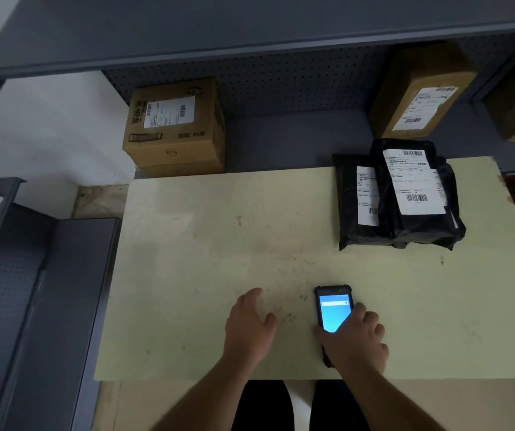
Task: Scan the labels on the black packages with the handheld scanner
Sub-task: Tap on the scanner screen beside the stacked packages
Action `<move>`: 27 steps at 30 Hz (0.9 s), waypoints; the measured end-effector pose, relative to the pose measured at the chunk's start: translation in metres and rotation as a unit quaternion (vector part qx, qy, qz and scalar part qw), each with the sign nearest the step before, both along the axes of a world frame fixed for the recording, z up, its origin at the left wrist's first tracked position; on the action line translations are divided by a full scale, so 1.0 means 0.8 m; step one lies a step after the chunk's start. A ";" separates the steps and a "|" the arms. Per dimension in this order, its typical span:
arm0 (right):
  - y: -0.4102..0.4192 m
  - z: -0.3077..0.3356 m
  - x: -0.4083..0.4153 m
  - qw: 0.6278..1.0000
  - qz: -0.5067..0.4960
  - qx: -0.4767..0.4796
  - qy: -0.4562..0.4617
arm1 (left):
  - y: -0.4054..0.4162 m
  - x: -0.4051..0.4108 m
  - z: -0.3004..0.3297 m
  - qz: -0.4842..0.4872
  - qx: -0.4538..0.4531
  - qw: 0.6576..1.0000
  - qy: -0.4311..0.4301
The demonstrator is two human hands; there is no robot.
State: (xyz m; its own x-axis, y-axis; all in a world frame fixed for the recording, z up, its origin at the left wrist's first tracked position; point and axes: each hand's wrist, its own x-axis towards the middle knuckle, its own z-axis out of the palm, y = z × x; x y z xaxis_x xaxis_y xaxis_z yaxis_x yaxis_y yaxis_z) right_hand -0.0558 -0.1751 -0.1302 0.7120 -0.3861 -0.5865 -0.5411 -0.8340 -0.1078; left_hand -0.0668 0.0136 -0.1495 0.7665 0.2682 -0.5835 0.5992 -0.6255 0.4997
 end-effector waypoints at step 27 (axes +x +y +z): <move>0.009 0.152 0.083 0.980 0.066 0.136 -0.129 | -0.015 0.062 0.120 -0.033 0.020 0.992 -0.117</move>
